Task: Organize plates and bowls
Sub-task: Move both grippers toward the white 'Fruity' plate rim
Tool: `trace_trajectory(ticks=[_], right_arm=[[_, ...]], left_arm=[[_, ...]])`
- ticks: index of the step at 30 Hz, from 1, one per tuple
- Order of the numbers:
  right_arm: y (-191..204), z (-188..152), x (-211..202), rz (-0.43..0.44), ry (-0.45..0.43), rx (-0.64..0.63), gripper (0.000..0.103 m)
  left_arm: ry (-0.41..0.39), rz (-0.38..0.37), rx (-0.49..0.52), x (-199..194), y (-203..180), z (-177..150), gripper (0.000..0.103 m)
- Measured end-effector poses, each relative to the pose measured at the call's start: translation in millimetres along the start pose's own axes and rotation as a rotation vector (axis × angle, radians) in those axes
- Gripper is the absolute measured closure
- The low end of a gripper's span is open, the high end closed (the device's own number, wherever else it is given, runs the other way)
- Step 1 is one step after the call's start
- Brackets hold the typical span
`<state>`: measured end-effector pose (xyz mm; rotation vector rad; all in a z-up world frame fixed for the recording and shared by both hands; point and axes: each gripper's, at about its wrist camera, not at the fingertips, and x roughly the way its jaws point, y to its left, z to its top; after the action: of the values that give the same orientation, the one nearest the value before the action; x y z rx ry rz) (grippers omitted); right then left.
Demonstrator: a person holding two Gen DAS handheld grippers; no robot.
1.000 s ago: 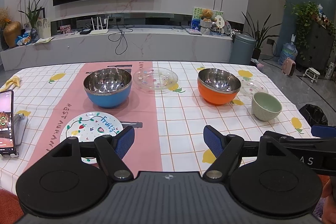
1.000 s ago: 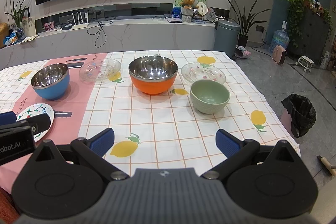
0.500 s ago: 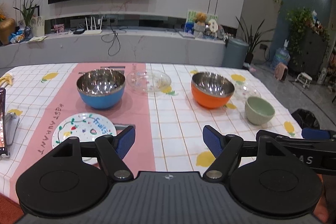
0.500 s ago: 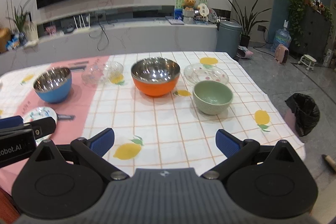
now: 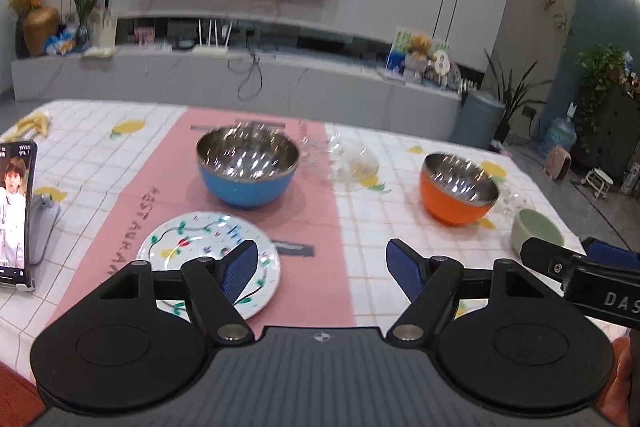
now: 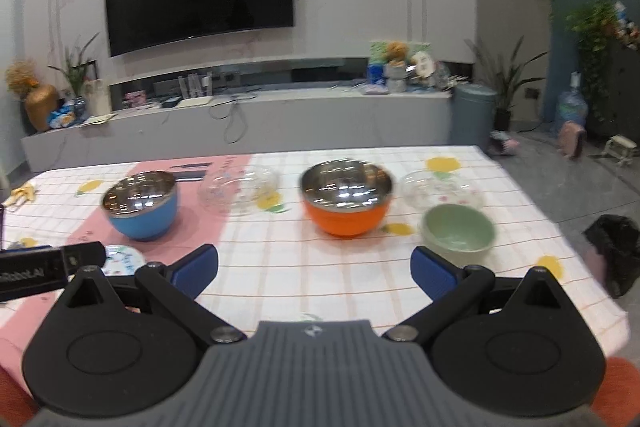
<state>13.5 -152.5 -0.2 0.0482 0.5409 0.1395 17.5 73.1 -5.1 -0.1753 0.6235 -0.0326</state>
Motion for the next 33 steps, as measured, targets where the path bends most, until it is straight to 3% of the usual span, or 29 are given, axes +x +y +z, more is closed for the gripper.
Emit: trace_trajectory(ticks=[7, 16, 22, 25, 28, 33], right_arm=[[40.0, 5.8, 35.1, 0.091, 0.075, -0.063, 0.004], [87.7, 0.2, 101.6, 0.151, 0.185, -0.058, 0.027], [110.6, -9.2, 138.6, 0.223, 0.273, -0.022, 0.045], [120.1, -14.4, 149.0, 0.273, 0.303, -0.015, 0.053], [126.4, -19.8, 160.8, 0.305, 0.325, -0.007, 0.058], [124.6, -23.3, 175.1, 0.335, 0.352, 0.057, 0.06]], left_arm=[[0.063, 0.078, 0.037, 23.1, 43.3, 6.9, 0.016], [0.137, 0.157, 0.018, 49.1, 101.6, 2.8, 0.019], [0.158, 0.152, -0.038, 59.9, 127.7, -2.3, 0.023], [0.163, 0.128, -0.067, 68.7, 130.0, -4.9, 0.034], [0.162, 0.096, -0.11, 78.0, 133.0, -5.8, 0.041], [0.16, 0.105, -0.119, 87.1, 133.5, -9.7, 0.046]])
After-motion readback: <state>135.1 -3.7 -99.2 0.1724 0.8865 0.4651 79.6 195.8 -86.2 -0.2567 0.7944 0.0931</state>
